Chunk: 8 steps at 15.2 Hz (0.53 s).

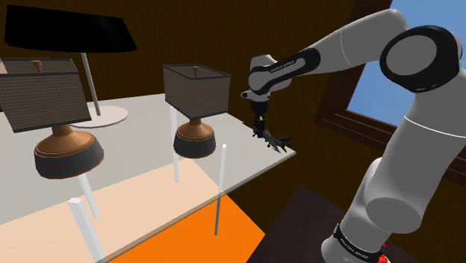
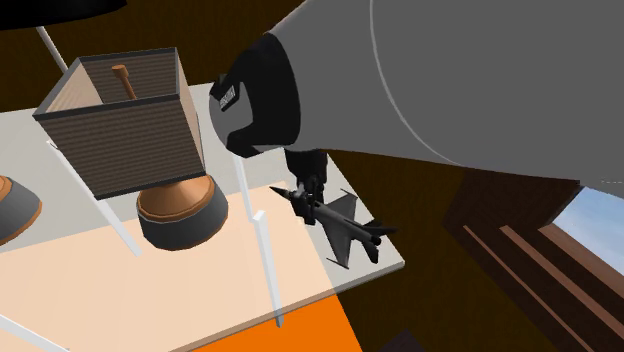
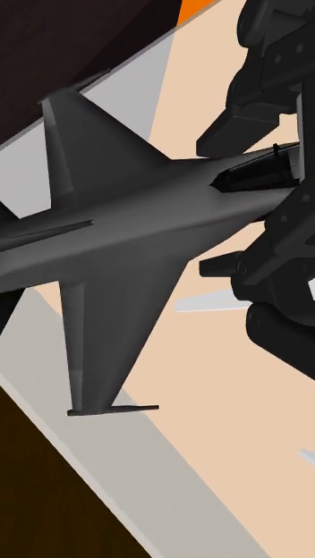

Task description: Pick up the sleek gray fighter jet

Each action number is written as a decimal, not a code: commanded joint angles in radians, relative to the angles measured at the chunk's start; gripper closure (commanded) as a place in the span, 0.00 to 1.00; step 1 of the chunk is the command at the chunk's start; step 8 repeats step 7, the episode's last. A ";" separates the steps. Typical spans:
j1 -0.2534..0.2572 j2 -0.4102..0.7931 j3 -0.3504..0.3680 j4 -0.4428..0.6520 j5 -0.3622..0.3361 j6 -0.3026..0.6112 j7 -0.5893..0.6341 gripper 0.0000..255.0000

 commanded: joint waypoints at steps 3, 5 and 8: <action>0.002 -0.020 0.002 0.033 -0.004 -0.053 0.001 1.00; 0.002 -0.029 0.003 0.051 -0.005 -0.079 0.001 1.00; 0.002 -0.029 0.003 0.052 -0.005 -0.081 0.001 1.00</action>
